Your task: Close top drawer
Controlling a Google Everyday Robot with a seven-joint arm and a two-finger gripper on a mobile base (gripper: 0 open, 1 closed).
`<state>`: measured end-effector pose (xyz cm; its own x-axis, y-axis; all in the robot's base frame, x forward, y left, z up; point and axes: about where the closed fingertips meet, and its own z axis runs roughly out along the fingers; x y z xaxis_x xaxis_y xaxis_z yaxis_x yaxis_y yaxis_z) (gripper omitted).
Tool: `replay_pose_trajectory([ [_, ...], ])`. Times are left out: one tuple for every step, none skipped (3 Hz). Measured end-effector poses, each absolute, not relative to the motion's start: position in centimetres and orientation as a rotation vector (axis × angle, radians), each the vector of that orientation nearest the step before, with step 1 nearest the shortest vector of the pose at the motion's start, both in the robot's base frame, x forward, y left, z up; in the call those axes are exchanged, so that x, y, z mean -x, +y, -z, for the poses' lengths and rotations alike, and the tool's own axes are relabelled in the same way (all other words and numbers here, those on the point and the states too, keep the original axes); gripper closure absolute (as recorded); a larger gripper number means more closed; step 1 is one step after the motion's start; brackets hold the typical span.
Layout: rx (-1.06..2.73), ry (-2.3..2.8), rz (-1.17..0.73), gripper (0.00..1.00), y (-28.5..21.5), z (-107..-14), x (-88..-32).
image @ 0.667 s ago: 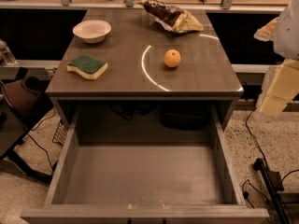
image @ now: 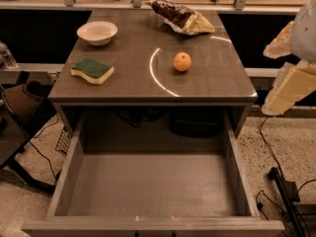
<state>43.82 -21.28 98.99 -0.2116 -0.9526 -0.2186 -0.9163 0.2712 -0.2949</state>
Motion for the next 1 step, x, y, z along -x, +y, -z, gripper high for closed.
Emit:
replay_pose_trajectory([
  [1.697,2.189,0.149,0.00,-21.22,-99.21,-43.80],
])
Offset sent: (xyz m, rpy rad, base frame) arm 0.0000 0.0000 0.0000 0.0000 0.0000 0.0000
